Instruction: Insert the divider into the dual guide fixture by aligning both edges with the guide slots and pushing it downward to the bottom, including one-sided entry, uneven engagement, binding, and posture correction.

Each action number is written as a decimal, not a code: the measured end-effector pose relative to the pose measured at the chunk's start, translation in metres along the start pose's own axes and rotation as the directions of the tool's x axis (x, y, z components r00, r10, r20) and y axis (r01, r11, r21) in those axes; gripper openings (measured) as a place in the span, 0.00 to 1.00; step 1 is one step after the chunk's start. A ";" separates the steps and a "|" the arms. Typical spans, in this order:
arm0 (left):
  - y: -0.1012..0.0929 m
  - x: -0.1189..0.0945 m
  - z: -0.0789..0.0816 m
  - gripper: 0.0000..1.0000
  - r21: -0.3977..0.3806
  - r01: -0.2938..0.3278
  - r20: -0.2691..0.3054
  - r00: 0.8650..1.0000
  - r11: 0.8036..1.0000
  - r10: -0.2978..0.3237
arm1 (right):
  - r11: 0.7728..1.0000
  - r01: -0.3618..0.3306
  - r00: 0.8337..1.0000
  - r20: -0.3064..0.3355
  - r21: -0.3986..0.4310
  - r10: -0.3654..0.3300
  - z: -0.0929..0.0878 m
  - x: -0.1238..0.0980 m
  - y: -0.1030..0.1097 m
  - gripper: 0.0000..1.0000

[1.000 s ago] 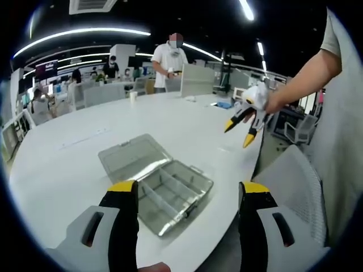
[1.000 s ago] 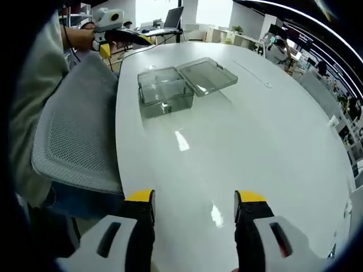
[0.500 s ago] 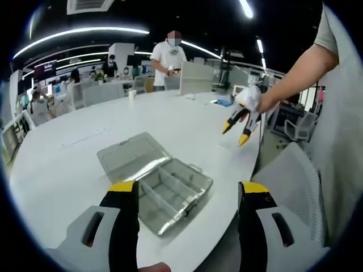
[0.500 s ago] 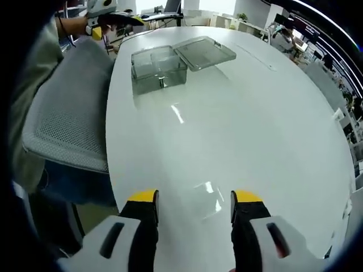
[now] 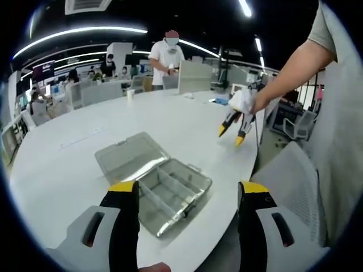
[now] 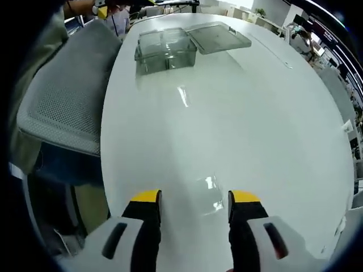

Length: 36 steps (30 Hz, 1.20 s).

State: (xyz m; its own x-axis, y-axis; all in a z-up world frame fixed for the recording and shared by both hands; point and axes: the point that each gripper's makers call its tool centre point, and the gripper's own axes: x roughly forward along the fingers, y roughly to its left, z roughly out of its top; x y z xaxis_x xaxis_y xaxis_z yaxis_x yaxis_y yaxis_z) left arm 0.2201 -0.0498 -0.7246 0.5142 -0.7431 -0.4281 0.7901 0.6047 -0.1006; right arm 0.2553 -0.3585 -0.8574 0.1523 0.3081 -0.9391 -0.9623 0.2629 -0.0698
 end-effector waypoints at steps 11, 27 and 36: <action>-0.001 0.001 0.000 0.69 -0.002 -0.001 -0.006 1.000 1.000 0.001 | 0.999 -0.025 0.999 -0.028 -0.024 0.024 -0.006 0.008 -0.002 0.36; -0.003 0.002 -0.002 0.69 0.000 0.003 -0.018 1.000 1.000 -0.003 | 0.995 -0.082 0.996 -0.043 -0.054 0.080 -0.007 0.013 -0.001 0.32; -0.003 0.001 -0.001 0.68 0.000 -0.002 -0.019 1.000 1.000 0.002 | 0.992 -0.096 0.994 -0.058 -0.075 0.092 -0.008 0.013 -0.002 0.29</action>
State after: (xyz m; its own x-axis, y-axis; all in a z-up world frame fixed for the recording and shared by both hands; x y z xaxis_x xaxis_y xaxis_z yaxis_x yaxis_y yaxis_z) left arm 0.2179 -0.0521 -0.7257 0.5091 -0.7367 -0.4450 0.7892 0.6059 -0.1001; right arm 0.2575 -0.3618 -0.8724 0.0497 0.2771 -0.9596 -0.9867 0.1622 -0.0043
